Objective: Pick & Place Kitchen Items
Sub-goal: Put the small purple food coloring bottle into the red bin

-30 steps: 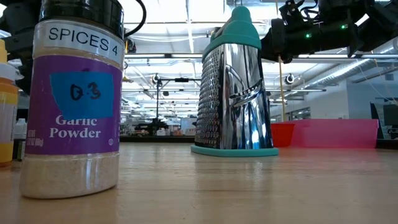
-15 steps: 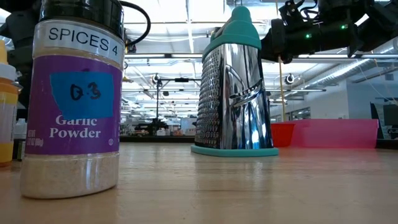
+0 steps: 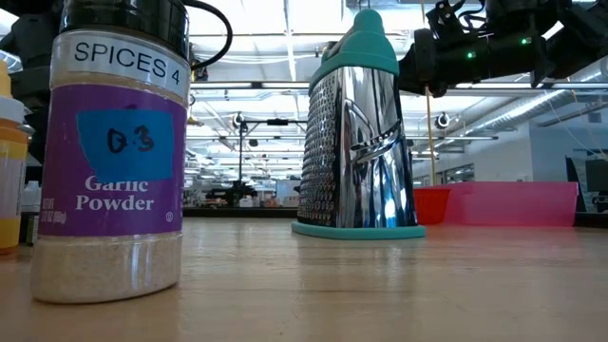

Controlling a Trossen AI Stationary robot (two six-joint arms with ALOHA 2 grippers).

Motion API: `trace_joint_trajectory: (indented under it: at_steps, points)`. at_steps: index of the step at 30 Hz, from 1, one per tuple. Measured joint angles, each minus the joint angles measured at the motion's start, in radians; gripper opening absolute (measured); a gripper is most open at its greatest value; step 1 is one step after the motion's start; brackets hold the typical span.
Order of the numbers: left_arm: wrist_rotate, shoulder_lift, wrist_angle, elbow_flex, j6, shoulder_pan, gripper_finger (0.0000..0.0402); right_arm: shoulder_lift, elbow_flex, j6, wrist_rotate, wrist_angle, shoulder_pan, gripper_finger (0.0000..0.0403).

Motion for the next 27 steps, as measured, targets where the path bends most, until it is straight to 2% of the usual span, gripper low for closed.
trace_joint_trajectory:
  at_steps: [7,16,22,27]
  points:
    - [-0.010,0.000,-0.252,0.151,0.089,0.077,0.0045,0.000,0.000,0.000,0.000,0.015,0.000,0.0102]
    - [-0.101,0.000,-0.577,0.517,0.337,0.198,0.0049,-0.021,0.000,-0.024,-0.005,0.106,-0.002,0.0102]
    - [-0.123,-0.002,-0.634,0.769,0.475,0.274,0.0047,-0.024,0.026,0.002,-0.086,0.080,-0.002,0.0102]
    - [-0.124,-0.002,-0.638,0.890,0.536,0.331,0.0054,-0.024,0.109,0.002,-0.135,-0.018,-0.002,0.0102]
